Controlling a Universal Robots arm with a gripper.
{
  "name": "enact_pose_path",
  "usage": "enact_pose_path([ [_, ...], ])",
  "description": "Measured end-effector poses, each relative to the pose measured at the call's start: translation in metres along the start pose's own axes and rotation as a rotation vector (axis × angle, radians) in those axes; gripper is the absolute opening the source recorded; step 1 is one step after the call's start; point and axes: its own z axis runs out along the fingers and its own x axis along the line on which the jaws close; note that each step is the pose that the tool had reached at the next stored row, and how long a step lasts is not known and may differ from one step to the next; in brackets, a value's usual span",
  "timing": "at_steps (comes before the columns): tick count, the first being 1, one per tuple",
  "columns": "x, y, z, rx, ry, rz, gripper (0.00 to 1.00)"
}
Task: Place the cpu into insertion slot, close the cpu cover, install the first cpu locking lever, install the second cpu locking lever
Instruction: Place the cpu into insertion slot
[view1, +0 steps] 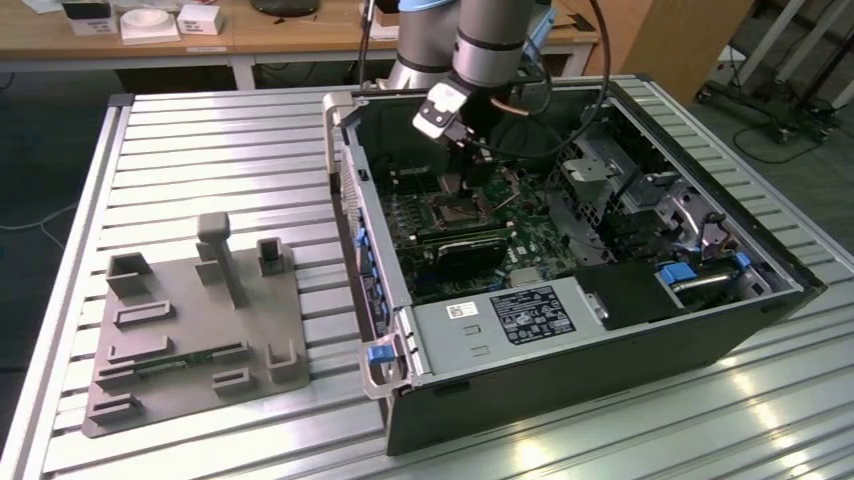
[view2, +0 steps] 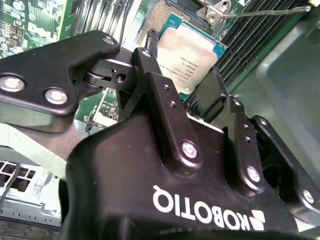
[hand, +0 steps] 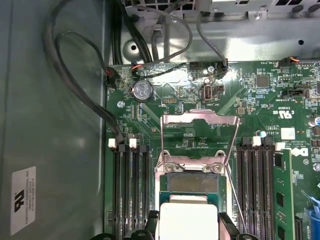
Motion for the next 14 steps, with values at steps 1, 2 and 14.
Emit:
enact_pose_path([
  [1, 0.0000, 0.0002, 0.0007, 0.0000, 0.0000, 0.000, 0.54],
  [2, 0.0000, 0.0003, 0.0014, 0.0000, 0.0000, 0.000, 0.54],
  [14, 0.0005, 0.0012, 0.0133, -0.0001, 0.0001, 0.001, 0.54],
])
